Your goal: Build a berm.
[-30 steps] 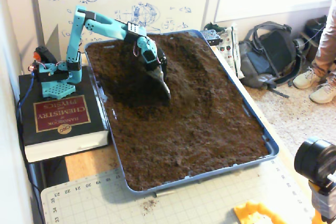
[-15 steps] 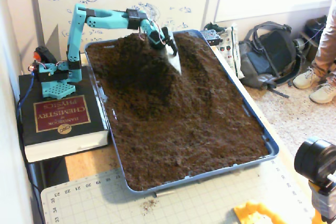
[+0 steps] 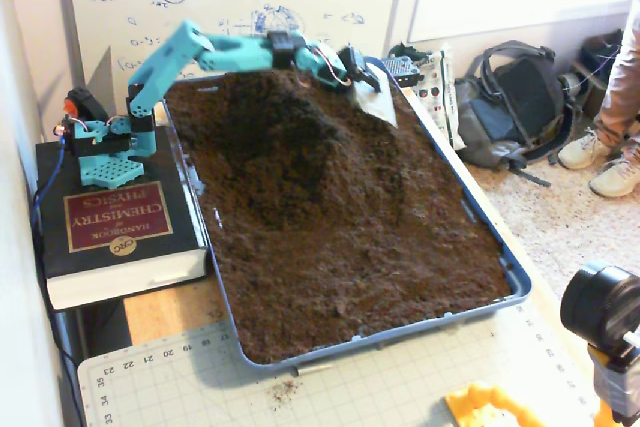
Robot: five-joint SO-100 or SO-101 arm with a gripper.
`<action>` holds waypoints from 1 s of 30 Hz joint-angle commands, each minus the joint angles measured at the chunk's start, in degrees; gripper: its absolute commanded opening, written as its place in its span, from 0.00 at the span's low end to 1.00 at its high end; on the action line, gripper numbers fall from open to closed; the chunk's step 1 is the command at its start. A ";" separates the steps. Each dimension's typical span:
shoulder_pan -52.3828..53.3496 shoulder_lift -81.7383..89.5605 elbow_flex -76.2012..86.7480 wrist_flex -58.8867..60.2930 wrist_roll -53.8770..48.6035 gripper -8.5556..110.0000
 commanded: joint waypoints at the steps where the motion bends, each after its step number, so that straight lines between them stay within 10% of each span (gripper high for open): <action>1: 0.70 -6.68 -16.79 -7.21 0.44 0.07; 11: 3.78 -22.15 -13.71 -3.69 -16.52 0.07; 30: 4.04 1.93 19.34 15.38 -18.72 0.07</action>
